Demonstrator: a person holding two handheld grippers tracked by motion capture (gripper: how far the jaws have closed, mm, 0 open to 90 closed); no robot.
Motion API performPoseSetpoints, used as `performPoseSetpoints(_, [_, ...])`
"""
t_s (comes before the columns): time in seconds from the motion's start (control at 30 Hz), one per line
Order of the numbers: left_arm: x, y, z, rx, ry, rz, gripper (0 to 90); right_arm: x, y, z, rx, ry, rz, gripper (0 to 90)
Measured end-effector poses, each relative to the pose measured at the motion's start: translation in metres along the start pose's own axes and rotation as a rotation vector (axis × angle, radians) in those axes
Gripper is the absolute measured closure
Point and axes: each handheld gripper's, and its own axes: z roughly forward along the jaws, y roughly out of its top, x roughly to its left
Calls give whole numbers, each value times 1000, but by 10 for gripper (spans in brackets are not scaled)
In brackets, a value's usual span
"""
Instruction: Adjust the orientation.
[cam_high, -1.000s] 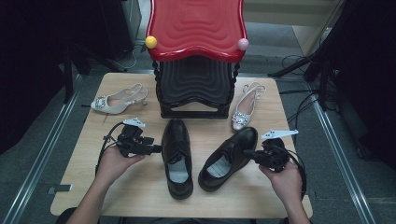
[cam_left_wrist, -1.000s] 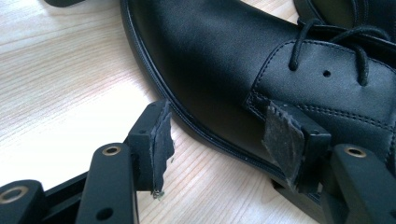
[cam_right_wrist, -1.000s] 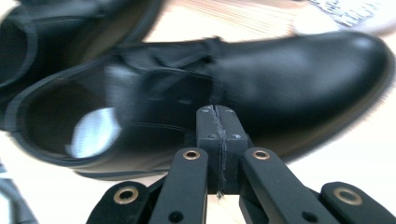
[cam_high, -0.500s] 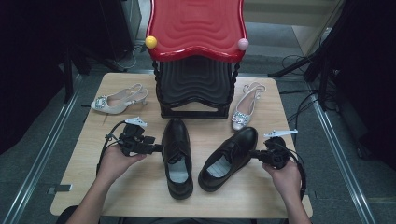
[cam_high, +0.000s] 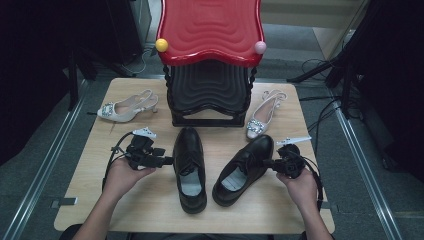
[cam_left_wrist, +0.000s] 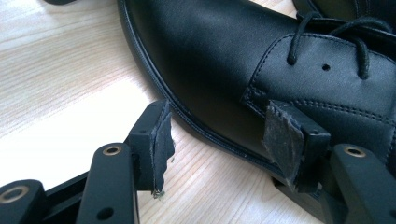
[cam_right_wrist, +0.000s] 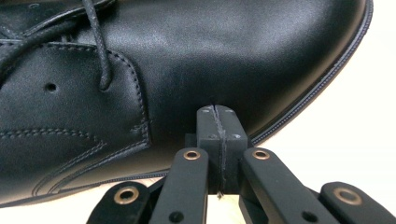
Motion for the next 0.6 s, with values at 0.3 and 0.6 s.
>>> performPoseSetpoints(0.3, [0,-4,0,1,5,-10,420,6,10,7,9,-9,-32,900])
performPoseSetpoints(0.6, [-3,-4,3,8,-2,-6,419,9,16,10,3,3,-29,900])
